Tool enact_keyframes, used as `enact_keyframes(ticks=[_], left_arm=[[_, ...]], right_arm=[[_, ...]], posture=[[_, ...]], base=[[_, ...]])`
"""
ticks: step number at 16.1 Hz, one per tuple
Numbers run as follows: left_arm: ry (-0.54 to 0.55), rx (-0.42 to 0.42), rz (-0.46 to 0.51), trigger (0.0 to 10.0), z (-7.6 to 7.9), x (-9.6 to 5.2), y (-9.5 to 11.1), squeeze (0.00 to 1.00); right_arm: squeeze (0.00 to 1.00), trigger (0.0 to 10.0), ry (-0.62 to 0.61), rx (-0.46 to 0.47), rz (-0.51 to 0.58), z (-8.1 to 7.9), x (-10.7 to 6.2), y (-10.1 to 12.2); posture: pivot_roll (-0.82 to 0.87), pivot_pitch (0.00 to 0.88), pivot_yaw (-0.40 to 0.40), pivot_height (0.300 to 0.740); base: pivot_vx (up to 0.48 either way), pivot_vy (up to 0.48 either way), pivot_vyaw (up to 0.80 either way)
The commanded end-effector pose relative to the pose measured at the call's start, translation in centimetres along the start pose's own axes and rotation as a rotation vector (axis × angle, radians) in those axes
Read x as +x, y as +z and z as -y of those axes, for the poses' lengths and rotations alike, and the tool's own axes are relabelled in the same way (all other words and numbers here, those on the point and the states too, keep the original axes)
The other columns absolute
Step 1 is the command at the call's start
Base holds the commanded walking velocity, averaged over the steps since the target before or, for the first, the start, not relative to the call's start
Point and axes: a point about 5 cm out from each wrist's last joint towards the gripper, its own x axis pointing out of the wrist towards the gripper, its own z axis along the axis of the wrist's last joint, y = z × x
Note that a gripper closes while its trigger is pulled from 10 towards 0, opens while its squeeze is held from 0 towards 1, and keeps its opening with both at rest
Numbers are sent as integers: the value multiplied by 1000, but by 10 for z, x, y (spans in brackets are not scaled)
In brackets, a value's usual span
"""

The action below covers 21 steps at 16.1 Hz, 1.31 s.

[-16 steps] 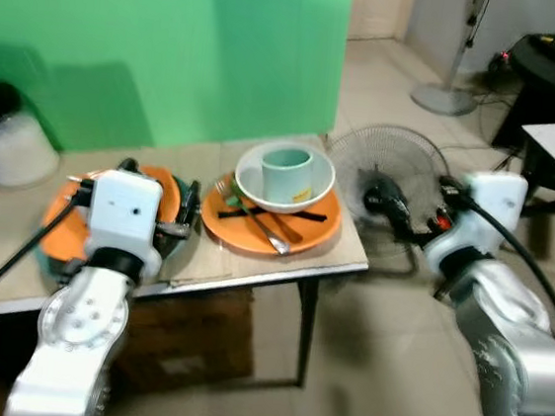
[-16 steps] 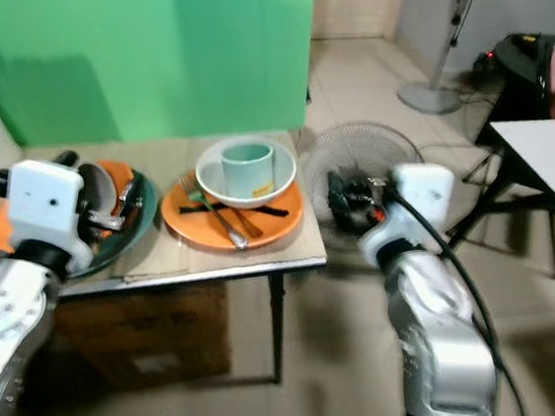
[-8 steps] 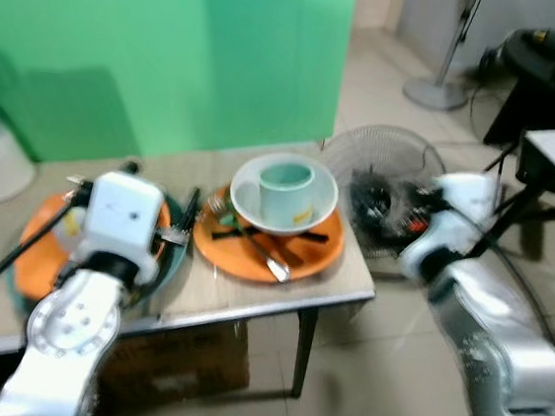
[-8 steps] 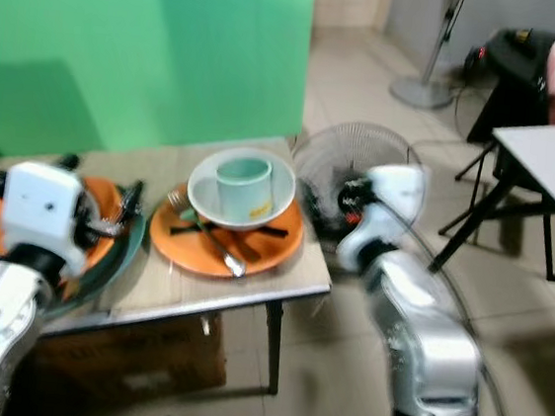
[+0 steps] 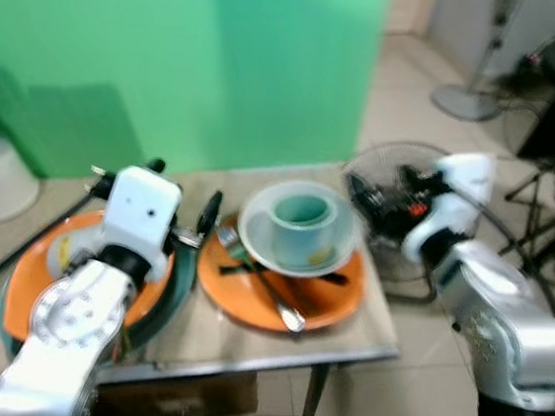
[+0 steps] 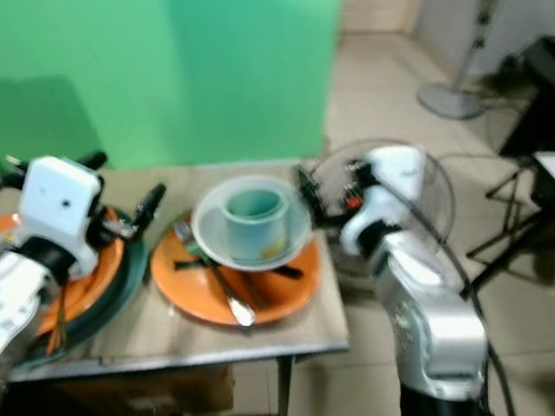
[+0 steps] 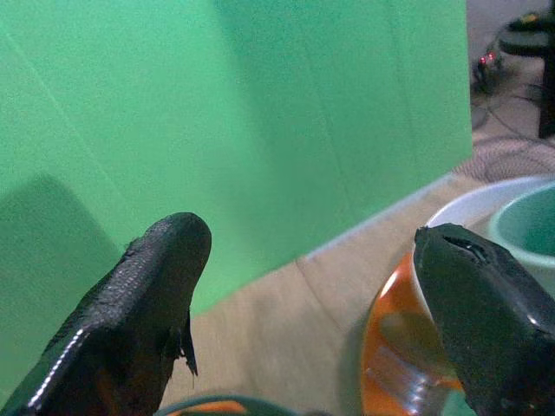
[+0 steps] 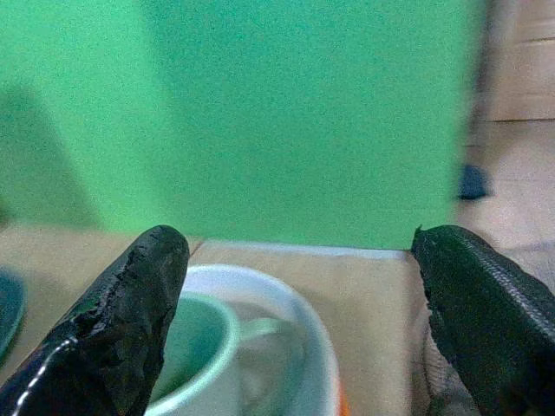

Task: Setting the table

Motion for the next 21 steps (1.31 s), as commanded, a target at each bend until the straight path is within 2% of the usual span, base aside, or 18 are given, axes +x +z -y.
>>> enact_keyframes(ticks=[1, 2, 3, 4, 5, 6, 8, 10, 11, 14, 15, 16, 17, 18, 21], left_arm=[[-73, -11, 35, 10000, 6, -2, 9, 0], [-134, -16, 36, 10000, 10, -2, 12, 0], [-223, -18, 37, 10000, 15, -3, 15, 0], [-287, -28, 33, 10000, 17, -5, 16, 0], [-311, -35, 30, 10000, 17, -6, 17, 0], [-378, -52, 20, 10000, 16, -7, 19, 0], [-447, -16, 2, 10000, 8, -8, 23, 0], [-522, 28, -20, 10000, 5, -11, 24, 0], [-602, 46, -56, 10000, 8, -15, 23, 0], [-675, 66, -93, 10000, 15, -20, 20, 0], [-685, 66, -100, 10000, 16, -21, 20, 0], [-697, 68, -102, 10000, 16, -21, 20, 0], [-702, 68, -104, 10000, 16, -21, 20, 0], [-716, 73, -111, 10000, 16, -22, 21, 0], [-741, 78, -118, 10000, 18, -22, 21, 0]], right_arm=[[0, 10000, 38, -38, 35, 3, 0, 7], [0, 10000, 105, -80, 49, 3, 4, 13], [553, 10000, 214, -129, 60, -1, 9, 20], [1000, 10000, 301, -167, 63, -4, 12, 25], [1000, 10000, 335, -181, 61, -5, 13, 27], [1000, 10000, 449, -237, 45, -9, 16, 32], [1000, 10000, 634, -376, -19, -13, 19, 34], [1000, 10000, 733, -529, -103, -12, 22, 35], [0, 10000, 779, -629, -171, -11, 26, 34], [0, 10000, 798, -728, -254, -10, 34, 32], [0, 9059, 790, -750, -274, -10, 39, 31], [0, 4000, 780, -761, -290, -9, 43, 31], [0, 4000, 780, -768, -296, -8, 44, 31], [0, 0, 779, -789, -321, -6, 46, 30], [0, 0, 815, -815, -371, -3, 45, 30]], posture=[[2, 68, 74, 740], [-5, 67, 76, 740], [-9, 65, 76, 740], [-9, 65, 76, 740], [-13, 64, 75, 740], [-17, 61, 78, 740], [-24, 52, 82, 740], [-28, 46, 84, 740], [-28, 44, 83, 740], [-28, 38, 80, 740], [-27, 37, 80, 740], [-26, 37, 80, 740], [-26, 37, 80, 740], [-29, 37, 82, 740], [-32, 33, 84, 740]], base=[[0, 0, 0], [0, 0, 0], [0, 0, 0], [0, 0, 0], [0, 0, 0], [0, 0, 0], [0, 0, 0], [0, 0, 0], [0, 0, 0], [0, 0, 0], [0, 0, 0], [0, 0, 0], [0, 0, 0], [0, 0, 0], [0, 0, 0]])
